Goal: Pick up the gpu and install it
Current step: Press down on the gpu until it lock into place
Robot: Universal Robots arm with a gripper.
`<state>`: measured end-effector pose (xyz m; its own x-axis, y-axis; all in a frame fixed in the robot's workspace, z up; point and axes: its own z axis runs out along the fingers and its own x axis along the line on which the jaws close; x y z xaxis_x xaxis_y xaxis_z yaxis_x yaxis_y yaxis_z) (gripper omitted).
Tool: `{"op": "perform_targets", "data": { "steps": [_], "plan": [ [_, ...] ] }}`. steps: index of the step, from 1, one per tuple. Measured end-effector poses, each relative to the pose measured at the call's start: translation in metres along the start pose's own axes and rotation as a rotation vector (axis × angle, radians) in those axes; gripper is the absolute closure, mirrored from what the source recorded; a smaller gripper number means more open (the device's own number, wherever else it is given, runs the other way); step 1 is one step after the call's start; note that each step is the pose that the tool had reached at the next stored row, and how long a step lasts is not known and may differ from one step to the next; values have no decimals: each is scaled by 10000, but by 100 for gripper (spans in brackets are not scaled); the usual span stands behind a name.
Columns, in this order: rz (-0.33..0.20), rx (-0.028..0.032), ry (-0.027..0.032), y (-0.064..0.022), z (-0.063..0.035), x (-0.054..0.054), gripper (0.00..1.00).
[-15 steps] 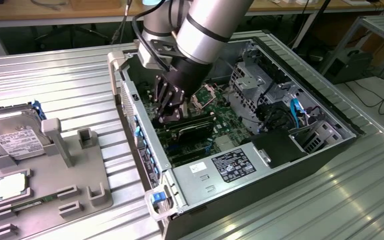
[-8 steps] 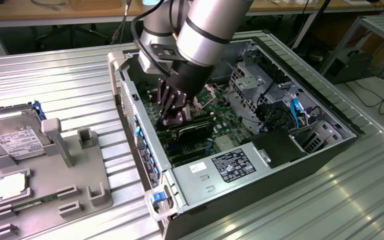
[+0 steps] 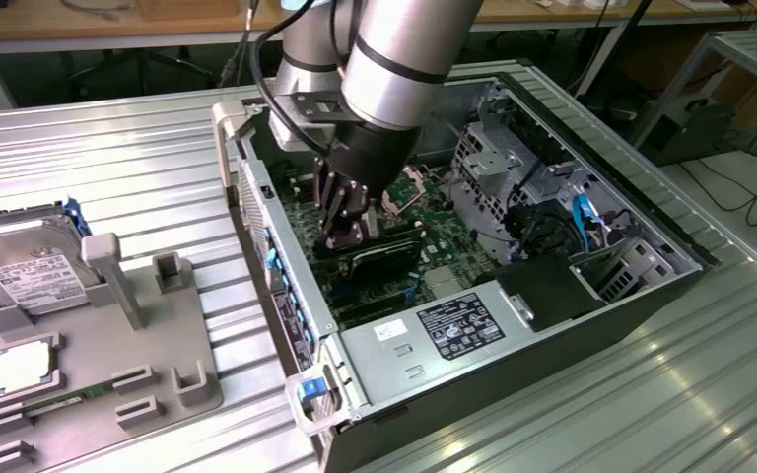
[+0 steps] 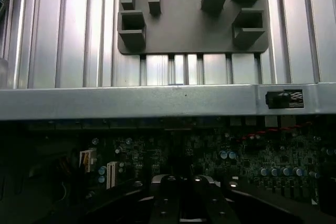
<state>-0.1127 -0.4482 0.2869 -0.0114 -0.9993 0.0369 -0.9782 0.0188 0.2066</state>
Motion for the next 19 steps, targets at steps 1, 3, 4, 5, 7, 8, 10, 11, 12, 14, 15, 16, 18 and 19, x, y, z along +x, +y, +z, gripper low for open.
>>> {"op": "perform_targets", "data": {
  "steps": [1, 3, 4, 5, 7, 8, 10, 11, 12, 14, 15, 16, 18, 19],
  "plan": [
    [7, 101, 21, 6, 3, -6, 89],
    [21, 349, 53, 24, 14, -30, 89],
    [24, 410, 58, 32, 22, -35, 89],
    [25, 461, 64, 39, 28, -40, 89],
    [30, 570, 90, 55, 38, -46, 89],
    [32, 634, 106, 60, 42, -46, 89],
    [25, 752, 139, 59, 48, -47, 89],
    [12, 823, 149, 59, 49, -48, 89],
    [-2, 887, 157, 59, 50, -50, 89],
    [-30, 1008, 173, 66, 55, -55, 89],
    [-38, 1037, 178, 73, 57, -57, 89],
    [-44, 1058, 184, 83, 61, -59, 89],
    [-53, 1086, 191, 101, 81, -63, 89],
    [-57, 1091, 195, 107, 92, -65, 89]
  ]
}}
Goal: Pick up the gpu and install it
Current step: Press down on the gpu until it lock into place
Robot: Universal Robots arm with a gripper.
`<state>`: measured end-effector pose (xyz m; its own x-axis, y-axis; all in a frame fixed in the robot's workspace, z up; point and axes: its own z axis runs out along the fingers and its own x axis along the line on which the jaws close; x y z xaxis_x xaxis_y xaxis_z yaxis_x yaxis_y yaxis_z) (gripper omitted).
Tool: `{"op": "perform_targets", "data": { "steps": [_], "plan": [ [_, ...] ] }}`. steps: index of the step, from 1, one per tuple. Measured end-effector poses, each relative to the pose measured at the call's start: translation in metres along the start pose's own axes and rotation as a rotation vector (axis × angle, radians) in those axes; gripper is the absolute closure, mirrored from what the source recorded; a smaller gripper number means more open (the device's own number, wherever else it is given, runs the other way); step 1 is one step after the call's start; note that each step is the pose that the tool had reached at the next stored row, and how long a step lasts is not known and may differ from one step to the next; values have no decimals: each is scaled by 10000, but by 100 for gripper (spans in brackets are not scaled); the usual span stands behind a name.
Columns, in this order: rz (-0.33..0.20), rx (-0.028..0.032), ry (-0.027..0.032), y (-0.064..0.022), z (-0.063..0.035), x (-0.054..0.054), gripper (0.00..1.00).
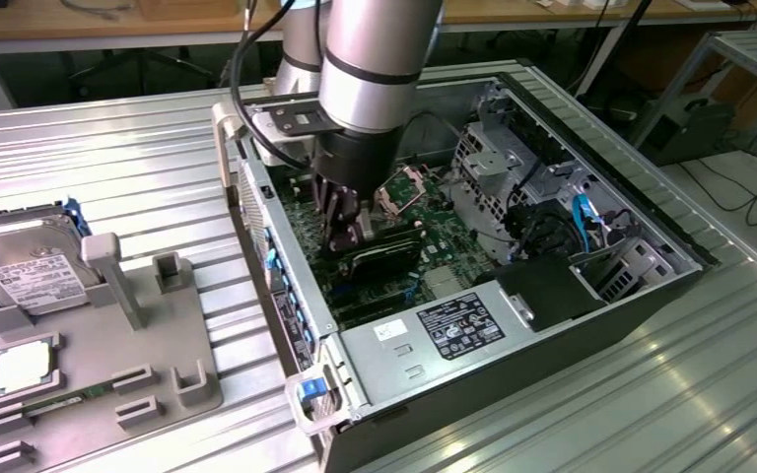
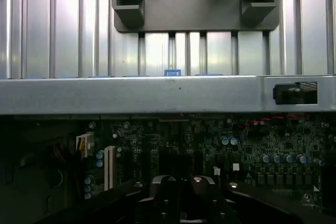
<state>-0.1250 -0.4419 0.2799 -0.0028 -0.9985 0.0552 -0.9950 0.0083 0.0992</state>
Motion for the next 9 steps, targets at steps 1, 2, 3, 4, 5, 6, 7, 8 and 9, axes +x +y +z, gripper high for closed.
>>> {"op": "perform_targets", "data": {
  "steps": [1, 2, 3, 4, 5, 6, 7, 8, 9],
  "plan": [
    [-3, 6, 0, 4, 11, -2, 89],
    [-7, 8, 3, 5, 22, -6, 89],
    [-13, 12, 5, 3, 36, -13, 89],
    [-17, 14, 7, 2, 50, -20, 89],
    [-24, 15, 13, 1, 64, -23, 89],
    [-29, 16, 21, 0, 73, -26, 89],
    [-33, 18, 26, -1, 83, -27, 89],
    [-39, 17, 39, -1, 97, -29, 89],
    [-45, 19, 44, -2, 109, -31, 89]
  ]
}}
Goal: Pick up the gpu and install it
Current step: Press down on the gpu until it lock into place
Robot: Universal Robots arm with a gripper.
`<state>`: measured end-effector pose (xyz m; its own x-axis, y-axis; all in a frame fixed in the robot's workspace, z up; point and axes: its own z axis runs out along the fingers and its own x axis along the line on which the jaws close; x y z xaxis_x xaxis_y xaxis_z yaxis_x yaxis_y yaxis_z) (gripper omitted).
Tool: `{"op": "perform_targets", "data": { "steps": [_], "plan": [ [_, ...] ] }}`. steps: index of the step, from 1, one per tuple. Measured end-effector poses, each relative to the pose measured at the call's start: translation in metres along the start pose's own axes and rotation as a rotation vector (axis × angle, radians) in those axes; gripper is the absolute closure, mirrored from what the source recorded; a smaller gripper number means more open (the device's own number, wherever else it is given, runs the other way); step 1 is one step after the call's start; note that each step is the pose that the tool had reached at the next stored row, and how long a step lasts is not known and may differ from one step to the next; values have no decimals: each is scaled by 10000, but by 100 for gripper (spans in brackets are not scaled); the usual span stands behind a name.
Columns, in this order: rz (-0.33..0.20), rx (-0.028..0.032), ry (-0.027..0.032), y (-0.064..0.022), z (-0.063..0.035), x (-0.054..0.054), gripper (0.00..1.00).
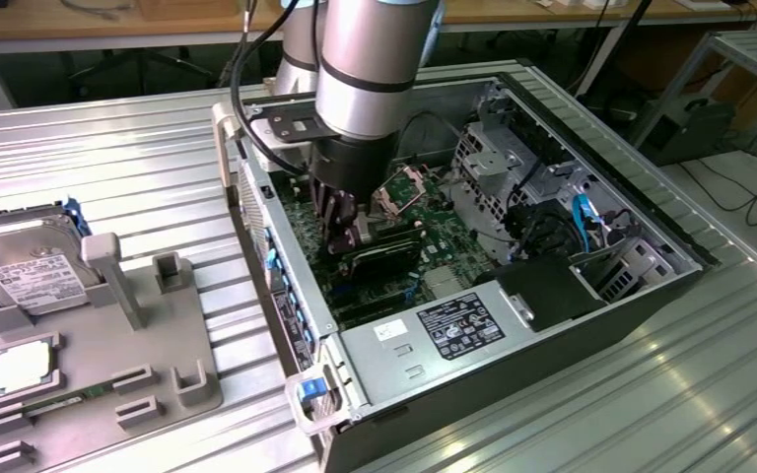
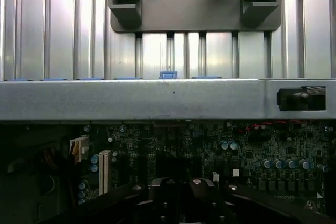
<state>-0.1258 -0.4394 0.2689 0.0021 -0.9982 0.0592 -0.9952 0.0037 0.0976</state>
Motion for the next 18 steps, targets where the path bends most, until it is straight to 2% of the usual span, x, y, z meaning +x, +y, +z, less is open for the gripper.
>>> {"op": "perform_targets", "data": {
  "steps": [3, 6, 7, 11, 14, 18],
  "plan": [
    [-13, 14, -8, -3, 41, -7, 89],
    [-19, 6, 20, 7, 42, -5, 89],
    [-19, 7, -2, 6, 38, -9, 89],
    [-37, 28, -215, 8, 13, -11, 89],
    [-44, 35, -296, 10, -17, -16, 89],
    [-50, 30, -342, 14, -56, -22, 89]
  ]
}}
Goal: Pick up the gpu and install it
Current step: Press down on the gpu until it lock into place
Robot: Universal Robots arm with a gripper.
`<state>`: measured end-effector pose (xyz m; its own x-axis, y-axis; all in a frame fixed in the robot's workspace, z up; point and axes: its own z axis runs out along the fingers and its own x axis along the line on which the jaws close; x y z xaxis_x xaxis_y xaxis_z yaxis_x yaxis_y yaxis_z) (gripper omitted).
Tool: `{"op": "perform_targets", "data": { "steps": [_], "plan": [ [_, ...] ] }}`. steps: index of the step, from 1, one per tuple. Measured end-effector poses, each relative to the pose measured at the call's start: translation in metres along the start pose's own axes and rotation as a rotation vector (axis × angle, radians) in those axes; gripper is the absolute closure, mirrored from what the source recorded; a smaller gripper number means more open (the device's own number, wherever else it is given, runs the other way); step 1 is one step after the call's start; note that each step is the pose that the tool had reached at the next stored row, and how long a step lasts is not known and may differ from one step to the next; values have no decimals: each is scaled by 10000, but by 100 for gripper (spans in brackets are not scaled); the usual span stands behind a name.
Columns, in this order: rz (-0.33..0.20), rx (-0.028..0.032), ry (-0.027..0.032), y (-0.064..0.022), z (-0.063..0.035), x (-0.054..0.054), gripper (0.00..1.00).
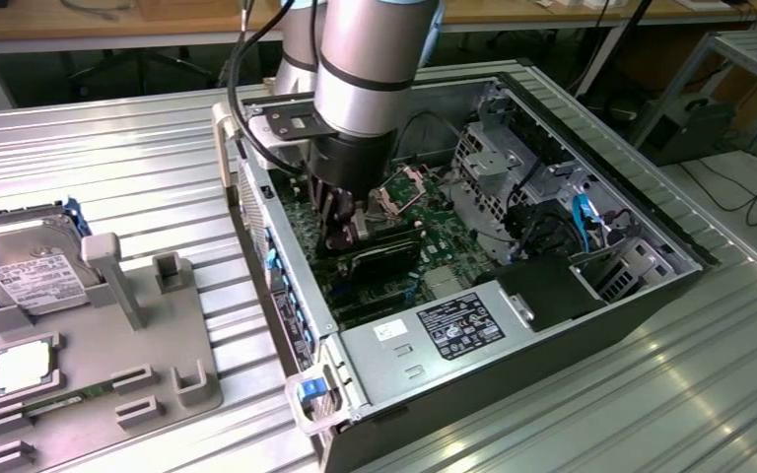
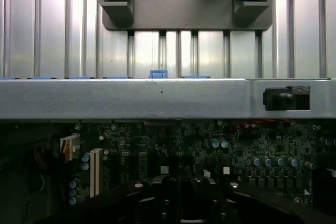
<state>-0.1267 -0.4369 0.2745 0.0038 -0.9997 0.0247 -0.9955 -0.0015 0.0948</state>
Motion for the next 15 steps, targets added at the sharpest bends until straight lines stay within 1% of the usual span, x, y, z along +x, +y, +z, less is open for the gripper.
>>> {"op": "perform_targets", "data": {
  "steps": [4, 6, 7, 10, 12, 13, 15],
  "plan": [
    [-2, -1, -24, 3, -36, -5, 89],
    [-2, -2, -24, 5, -56, -4, 89],
    [-2, -1, -24, 7, -75, -4, 89],
    [-2, -2, -24, 18, -184, -1, 89],
    [-2, -2, -23, 20, -202, 0, 89],
    [0, -2, -2, 20, -201, 3, 89],
    [7, -31, 74, 20, -203, 11, 89]
  ]
}}
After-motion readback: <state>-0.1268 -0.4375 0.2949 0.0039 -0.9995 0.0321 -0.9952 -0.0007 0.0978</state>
